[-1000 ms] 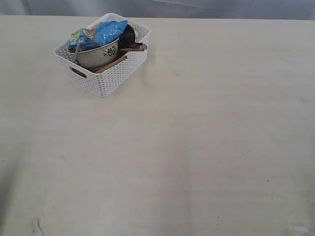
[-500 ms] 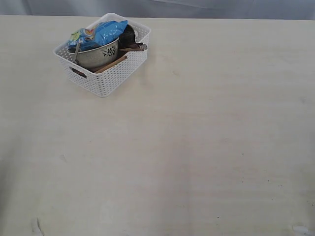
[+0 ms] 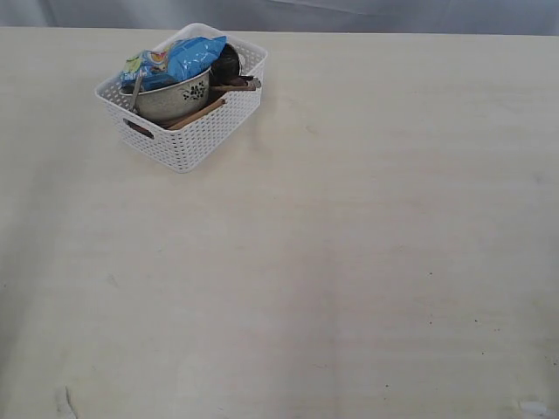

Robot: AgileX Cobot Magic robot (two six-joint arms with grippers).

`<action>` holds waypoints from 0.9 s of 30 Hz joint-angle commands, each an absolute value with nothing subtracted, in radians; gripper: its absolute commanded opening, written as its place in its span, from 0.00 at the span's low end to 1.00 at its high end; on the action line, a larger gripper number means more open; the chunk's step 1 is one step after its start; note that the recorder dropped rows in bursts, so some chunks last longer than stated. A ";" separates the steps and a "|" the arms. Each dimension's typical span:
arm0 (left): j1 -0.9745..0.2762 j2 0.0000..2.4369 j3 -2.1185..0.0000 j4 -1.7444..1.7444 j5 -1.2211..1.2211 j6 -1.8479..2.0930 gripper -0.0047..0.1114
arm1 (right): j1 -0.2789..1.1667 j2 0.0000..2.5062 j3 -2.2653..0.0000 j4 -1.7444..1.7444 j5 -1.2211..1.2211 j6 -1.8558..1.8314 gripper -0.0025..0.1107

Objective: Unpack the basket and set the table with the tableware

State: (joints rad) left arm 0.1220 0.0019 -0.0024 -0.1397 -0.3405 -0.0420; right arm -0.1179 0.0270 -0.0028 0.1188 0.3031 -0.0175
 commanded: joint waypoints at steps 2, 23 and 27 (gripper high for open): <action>0.127 0.000 0.000 -0.133 -0.362 -0.492 0.04 | -0.115 0.024 0.000 0.117 0.295 -0.023 0.03; 0.127 0.000 0.000 -0.133 -0.200 -0.409 0.04 | -0.115 0.024 0.000 0.116 0.295 -0.012 0.03; 0.127 0.000 0.000 -0.133 -0.201 -0.385 0.04 | -0.115 0.024 0.000 0.116 0.295 -0.012 0.03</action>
State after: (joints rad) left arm 0.1220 0.0019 -0.0024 -0.1397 -0.2090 -0.4046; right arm -0.1179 0.0270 -0.0028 0.1188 0.3031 -0.0133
